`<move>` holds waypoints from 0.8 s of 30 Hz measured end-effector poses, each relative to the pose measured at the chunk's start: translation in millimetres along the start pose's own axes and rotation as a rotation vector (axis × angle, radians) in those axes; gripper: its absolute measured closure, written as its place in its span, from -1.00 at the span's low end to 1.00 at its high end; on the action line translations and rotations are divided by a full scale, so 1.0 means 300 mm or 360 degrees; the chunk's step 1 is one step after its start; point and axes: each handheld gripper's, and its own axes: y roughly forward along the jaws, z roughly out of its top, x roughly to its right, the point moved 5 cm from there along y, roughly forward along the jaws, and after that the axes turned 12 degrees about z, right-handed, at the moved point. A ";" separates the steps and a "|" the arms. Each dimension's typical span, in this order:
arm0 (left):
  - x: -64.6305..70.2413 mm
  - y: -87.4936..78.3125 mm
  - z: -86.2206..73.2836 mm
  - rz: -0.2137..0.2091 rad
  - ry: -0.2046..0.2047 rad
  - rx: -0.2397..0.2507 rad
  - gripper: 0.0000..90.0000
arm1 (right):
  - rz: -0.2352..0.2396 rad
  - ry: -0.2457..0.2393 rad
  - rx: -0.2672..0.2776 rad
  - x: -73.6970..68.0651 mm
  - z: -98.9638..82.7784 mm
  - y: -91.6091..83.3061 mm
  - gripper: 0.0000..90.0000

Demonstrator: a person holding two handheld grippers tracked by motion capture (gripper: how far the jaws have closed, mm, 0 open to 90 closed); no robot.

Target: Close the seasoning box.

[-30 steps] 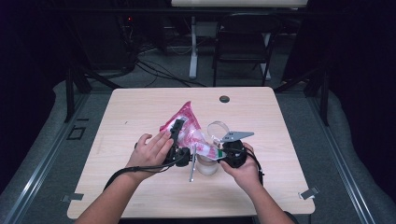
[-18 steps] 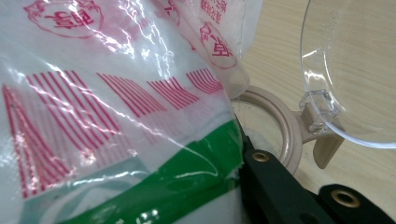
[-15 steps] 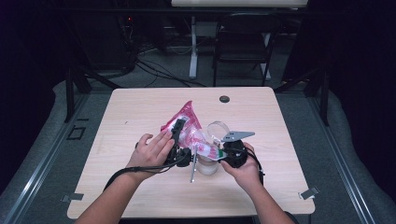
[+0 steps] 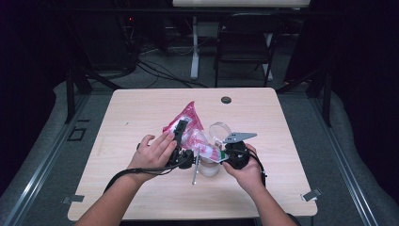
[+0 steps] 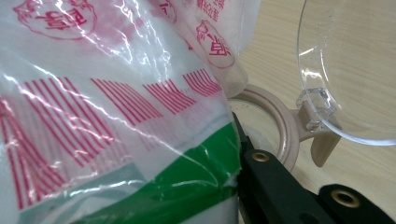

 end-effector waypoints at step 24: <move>-0.019 0.007 0.007 -0.0049 0.0053 0.0019 0.41 | 0.0001 -0.0001 -0.0002 0.000 -0.001 0.003 1.00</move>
